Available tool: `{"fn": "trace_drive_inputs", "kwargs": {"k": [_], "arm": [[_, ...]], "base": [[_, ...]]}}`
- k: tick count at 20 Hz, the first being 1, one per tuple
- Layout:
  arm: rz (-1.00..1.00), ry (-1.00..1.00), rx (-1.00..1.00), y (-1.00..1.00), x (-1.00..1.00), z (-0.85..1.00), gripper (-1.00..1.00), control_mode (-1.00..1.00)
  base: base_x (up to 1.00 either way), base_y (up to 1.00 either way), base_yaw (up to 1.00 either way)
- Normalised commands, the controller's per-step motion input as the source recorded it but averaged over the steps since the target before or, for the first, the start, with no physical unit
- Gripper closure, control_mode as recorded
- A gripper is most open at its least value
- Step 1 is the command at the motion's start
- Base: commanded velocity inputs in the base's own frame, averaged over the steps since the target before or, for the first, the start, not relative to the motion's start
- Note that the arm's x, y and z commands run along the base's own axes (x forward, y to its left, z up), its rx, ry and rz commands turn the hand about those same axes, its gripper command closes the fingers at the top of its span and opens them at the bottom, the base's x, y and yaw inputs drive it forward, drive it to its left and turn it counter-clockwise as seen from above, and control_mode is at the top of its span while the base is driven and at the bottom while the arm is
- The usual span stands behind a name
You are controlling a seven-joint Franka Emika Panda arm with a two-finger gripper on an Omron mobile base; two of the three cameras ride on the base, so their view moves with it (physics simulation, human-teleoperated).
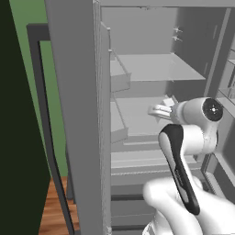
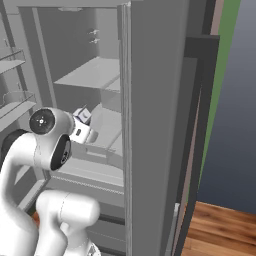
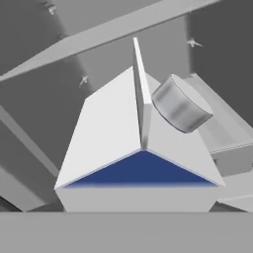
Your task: Take a sugar cube from the saucer and place it inside the coffee. Then, grab milk from the fridge and place it next to the coffee on the counter to sweeten the coffee.
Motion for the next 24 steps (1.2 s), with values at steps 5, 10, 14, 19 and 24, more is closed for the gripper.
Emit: {"fn": "trace_drive_inputs", "kwargs": {"k": [5, 10, 14, 19, 24], "arm": [[0.0, 0.0, 0.0, 0.0, -0.38, 0.0, 1.0, -1.0], [0.0, 0.01, 0.0, 0.0, -0.28, 0.0, 1.0, 1.0], [0.0, 0.0, 0.0, 0.0, 0.0, 0.0, 1.0, 1.0], [0.0, 0.0, 0.0, 0.0, 0.0, 0.0, 1.0, 1.0], [0.0, 0.0, 0.0, 0.0, 0.0, 0.0, 1.0, 1.0]], "base": [[0.0, 0.0, 0.0], [-0.15, 0.0, 0.0], [-0.94, 0.06, -0.01], [-1.0, 0.12, -0.05], [-0.86, 0.0, -0.33]]}}
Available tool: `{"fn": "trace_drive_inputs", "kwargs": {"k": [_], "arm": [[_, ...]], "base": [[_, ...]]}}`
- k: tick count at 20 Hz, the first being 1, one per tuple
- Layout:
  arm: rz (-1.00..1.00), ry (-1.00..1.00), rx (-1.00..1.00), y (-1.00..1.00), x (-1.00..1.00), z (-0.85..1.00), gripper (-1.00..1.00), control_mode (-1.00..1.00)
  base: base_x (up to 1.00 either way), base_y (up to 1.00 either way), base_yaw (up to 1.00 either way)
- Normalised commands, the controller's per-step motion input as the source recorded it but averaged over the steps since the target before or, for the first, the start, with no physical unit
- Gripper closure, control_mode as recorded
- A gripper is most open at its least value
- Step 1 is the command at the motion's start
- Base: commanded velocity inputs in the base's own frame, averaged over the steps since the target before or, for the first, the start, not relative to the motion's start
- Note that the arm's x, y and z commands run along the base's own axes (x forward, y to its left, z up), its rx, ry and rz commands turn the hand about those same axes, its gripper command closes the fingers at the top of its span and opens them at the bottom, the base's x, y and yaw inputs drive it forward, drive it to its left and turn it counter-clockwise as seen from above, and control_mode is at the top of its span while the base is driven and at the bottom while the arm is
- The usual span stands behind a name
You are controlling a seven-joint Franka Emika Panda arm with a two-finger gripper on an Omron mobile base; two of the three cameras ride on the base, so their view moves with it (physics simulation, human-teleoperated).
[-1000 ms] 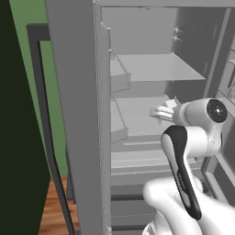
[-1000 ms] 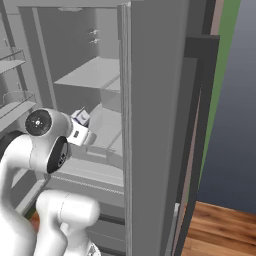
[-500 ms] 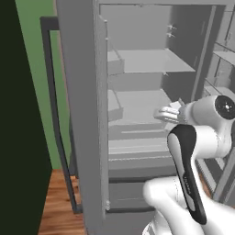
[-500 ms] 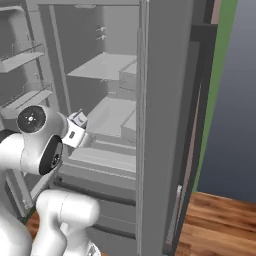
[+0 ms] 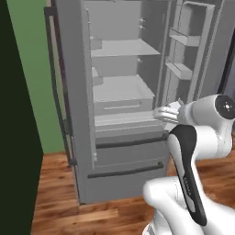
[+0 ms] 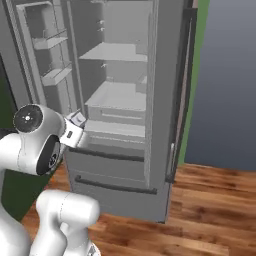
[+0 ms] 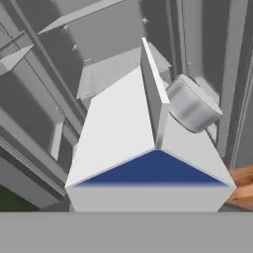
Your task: Take a sugar cube from the saucer and place it inside the coffee. Then, grab milk from the fridge and place it next to the coffee on the counter to sweeten the coffee.
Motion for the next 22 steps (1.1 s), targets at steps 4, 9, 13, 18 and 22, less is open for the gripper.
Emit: {"fn": "trace_drive_inputs", "kwargs": {"k": [4, 9, 13, 18, 22], "arm": [[0.0, 0.0, 0.0, 0.0, 0.0, 0.0, 1.0, 1.0], [0.0, 0.0, 0.0, 0.0, 0.0, 0.0, 1.0, 1.0], [0.0, 0.0, 0.0, 0.0, 0.0, 0.0, 1.0, 1.0], [0.0, 0.0, 0.0, 0.0, 0.0, 0.0, 1.0, 1.0], [0.0, 0.0, 0.0, 0.0, 0.0, 0.0, 1.0, 1.0]], "base": [[-0.55, 0.0, -0.59], [-0.14, -0.17, -0.78], [0.0, -0.46, -0.71], [0.03, -0.61, -0.57], [0.09, -0.64, -0.59]]}}
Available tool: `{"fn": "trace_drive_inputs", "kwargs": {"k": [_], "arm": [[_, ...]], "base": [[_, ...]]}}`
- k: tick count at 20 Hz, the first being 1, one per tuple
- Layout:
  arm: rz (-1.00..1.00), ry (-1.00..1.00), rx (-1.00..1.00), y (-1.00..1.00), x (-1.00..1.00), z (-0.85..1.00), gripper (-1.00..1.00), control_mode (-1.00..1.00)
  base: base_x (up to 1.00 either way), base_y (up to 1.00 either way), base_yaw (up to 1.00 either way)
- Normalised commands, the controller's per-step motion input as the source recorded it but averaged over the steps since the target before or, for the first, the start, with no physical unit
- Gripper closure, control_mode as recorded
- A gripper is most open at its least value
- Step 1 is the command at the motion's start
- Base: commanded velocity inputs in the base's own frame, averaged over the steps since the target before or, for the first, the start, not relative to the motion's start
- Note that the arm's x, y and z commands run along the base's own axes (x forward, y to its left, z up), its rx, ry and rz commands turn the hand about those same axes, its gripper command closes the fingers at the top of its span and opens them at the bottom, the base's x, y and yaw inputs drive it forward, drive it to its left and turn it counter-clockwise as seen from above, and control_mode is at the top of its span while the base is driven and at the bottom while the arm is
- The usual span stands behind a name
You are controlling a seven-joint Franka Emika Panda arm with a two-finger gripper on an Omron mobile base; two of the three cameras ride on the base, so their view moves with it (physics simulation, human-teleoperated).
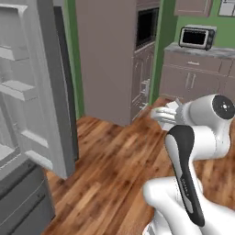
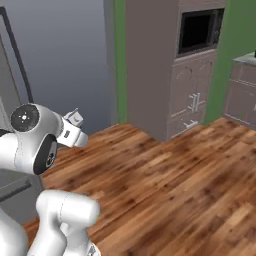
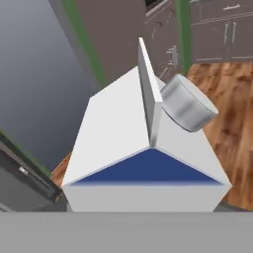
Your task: Take a sugar cube from the saucer and place it inside the coffee. Then, grab milk from the fridge and place it next to the coffee on the counter to sweeten the coffee.
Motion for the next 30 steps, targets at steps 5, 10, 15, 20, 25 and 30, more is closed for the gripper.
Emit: {"fn": "trace_drive_inputs", "kwargs": {"k": [5, 10, 15, 20, 25, 30], "arm": [[0.0, 0.0, 0.0, 0.0, 0.0, 0.0, 1.0, 1.0], [0.0, 0.0, 0.0, 0.0, 0.0, 0.0, 1.0, 1.0], [0.0, 0.0, 0.0, 0.0, 0.0, 0.0, 1.0, 1.0], [0.0, 0.0, 0.0, 0.0, 0.0, 0.0, 1.0, 1.0], [0.0, 0.0, 0.0, 0.0, 0.0, 0.0, 1.0, 1.0], [0.0, 0.0, 0.0, 0.0, 0.0, 0.0, 1.0, 1.0]], "base": [[0.37, -0.5, -0.59], [0.38, -0.55, -0.58], [0.84, -0.39, -0.51], [1.0, -0.03, -0.36], [1.0, 0.0, -0.31], [1.0, -0.02, -0.32]]}}
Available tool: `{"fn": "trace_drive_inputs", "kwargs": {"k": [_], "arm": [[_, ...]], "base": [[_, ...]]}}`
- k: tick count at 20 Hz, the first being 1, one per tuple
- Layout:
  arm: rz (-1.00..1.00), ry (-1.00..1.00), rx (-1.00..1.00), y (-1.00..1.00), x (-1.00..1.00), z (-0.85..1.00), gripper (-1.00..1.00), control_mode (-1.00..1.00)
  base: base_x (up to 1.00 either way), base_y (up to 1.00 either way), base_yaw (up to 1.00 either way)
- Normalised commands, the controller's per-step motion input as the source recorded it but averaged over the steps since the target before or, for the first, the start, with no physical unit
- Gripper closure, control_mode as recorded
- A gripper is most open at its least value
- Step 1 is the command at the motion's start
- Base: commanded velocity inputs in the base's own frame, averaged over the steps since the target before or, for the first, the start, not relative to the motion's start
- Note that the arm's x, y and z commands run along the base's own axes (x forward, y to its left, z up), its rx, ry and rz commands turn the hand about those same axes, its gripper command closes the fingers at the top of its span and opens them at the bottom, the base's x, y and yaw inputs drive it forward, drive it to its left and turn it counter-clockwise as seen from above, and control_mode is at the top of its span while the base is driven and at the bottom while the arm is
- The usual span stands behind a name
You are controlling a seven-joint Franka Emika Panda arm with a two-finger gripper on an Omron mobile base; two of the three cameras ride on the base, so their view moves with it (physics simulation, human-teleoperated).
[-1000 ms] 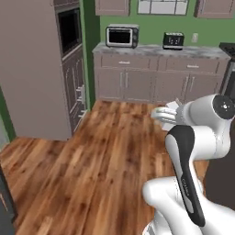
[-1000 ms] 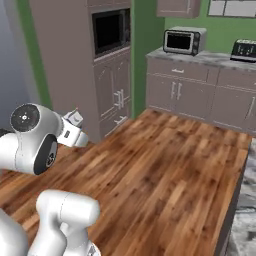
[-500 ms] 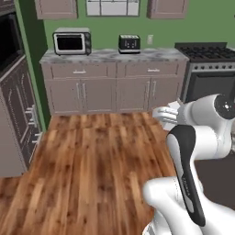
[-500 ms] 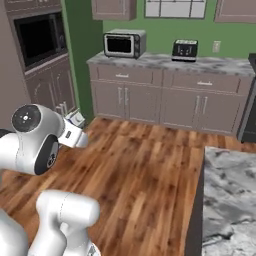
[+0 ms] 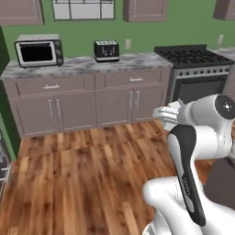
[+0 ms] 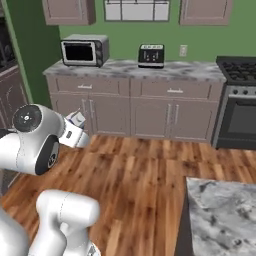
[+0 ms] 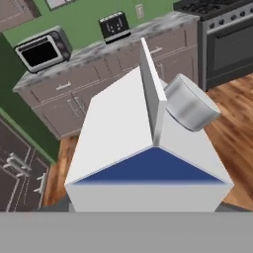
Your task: Take a sugar cube from the saucer and place it inside the coffee. Then, grab milk from the fridge and place it next to the coffee on the counter to sweeten the coffee.
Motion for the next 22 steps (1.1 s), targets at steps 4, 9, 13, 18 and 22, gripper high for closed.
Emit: {"fn": "trace_drive_inputs", "kwargs": {"k": [4, 9, 13, 18, 22], "arm": [[0.0, 0.0, 0.0, 0.0, 0.0, 0.0, 1.0, 1.0], [0.0, 0.0, 0.0, 0.0, 0.0, 0.0, 1.0, 1.0], [0.0, 0.0, 0.0, 0.0, 0.0, 0.0, 1.0, 1.0], [0.0, 0.0, 0.0, 0.0, 0.0, 0.0, 1.0, 1.0], [0.0, 0.0, 0.0, 0.0, 0.0, 0.0, 1.0, 1.0]], "base": [[1.0, -0.04, -0.3], [1.0, -0.05, -0.31], [1.0, -0.18, -0.32], [1.0, -0.19, -0.32], [1.0, -0.33, -0.41]]}}
